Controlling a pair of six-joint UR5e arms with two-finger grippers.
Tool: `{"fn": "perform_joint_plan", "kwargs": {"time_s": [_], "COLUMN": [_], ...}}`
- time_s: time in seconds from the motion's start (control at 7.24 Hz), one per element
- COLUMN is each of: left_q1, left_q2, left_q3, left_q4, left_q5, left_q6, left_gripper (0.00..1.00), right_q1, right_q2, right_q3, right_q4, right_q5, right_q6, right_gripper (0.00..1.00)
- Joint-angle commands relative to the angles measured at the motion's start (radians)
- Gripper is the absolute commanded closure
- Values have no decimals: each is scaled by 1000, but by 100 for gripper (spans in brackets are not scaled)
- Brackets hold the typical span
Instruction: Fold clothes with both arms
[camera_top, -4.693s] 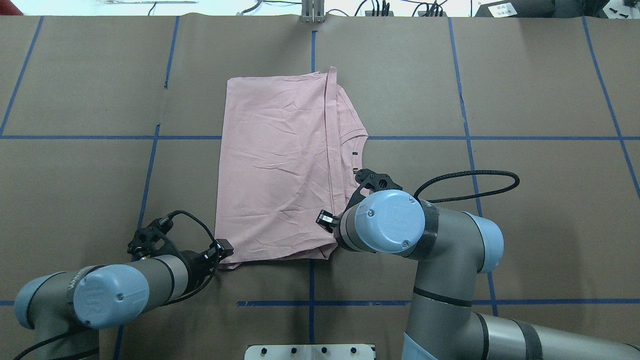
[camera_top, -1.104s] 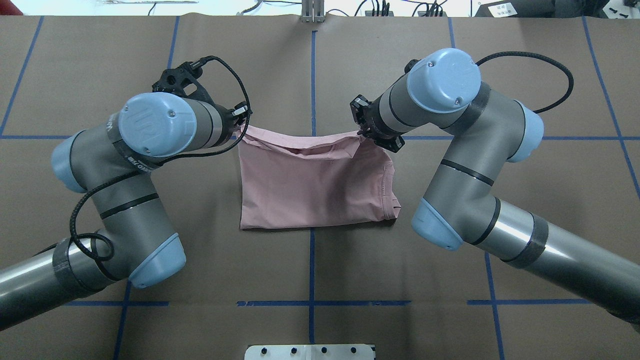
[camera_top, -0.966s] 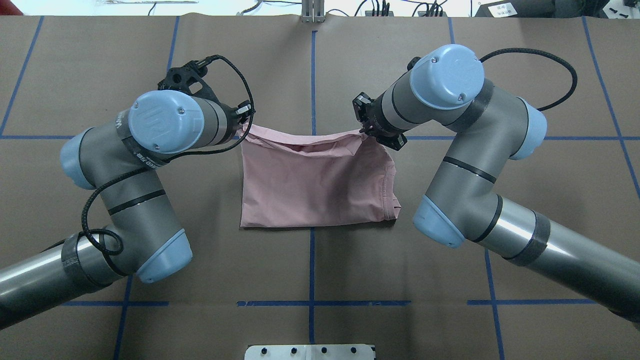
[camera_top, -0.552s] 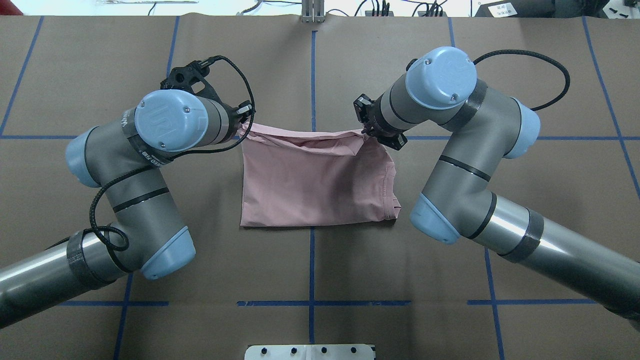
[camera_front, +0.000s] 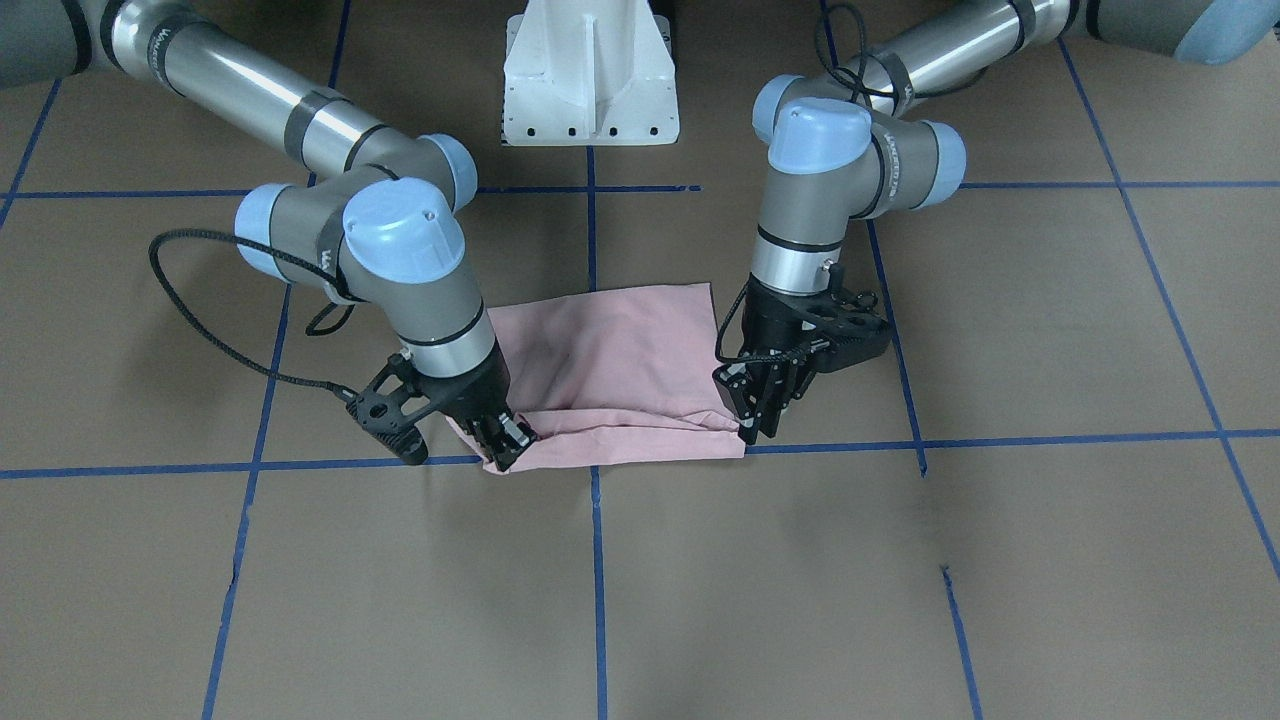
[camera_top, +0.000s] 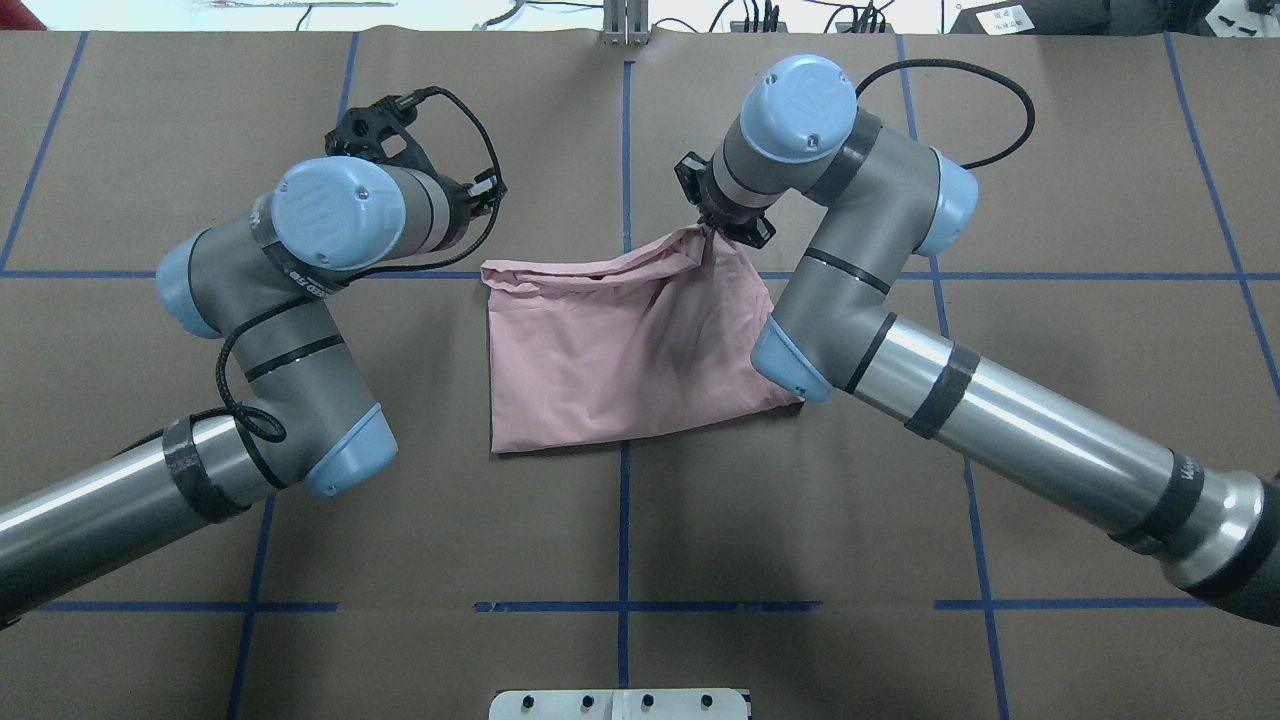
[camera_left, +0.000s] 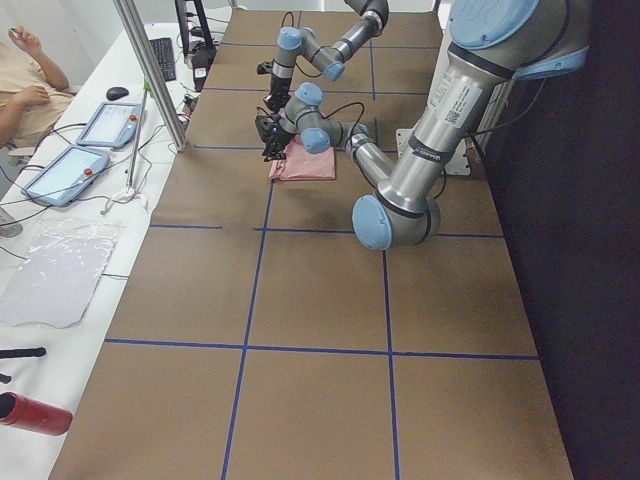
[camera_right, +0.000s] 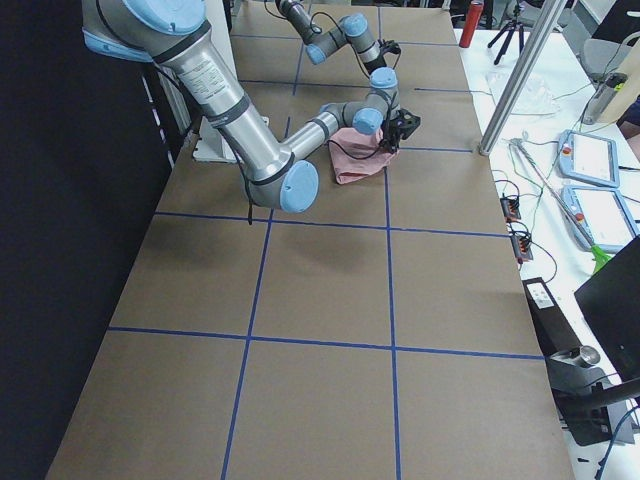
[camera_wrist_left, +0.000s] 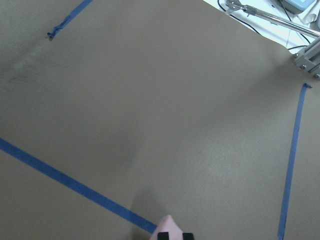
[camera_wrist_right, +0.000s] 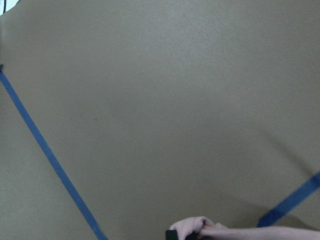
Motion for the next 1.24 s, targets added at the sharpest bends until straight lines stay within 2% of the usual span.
{"fn": "perform_joint_plan", "kwargs": {"time_s": [0.0, 0.14, 0.41, 0.69, 1.1], "left_q1": [-37, -45, -62, -175, -495], "left_q2": [-8, -3, 10, 126, 335], "left_q3": [15, 0, -40, -109, -114], "left_q4": [-60, -60, -58, -60, -95], "left_q5": [-8, -12, -16, -225, -596], "left_q6": [23, 25, 75, 326, 903], "left_gripper": [0, 0, 0, 0, 0], "right_q1": [61, 121, 154, 230, 463], "right_q2": [26, 17, -5, -75, -245], "right_q3": [-64, -66, -63, -40, -37], "right_q4": [38, 39, 44, 41, 9], "right_q5": [21, 116, 170, 241, 418], "right_q6": [-88, -158, -178, -356, -879], "right_gripper": [0, 0, 0, 0, 0]}}
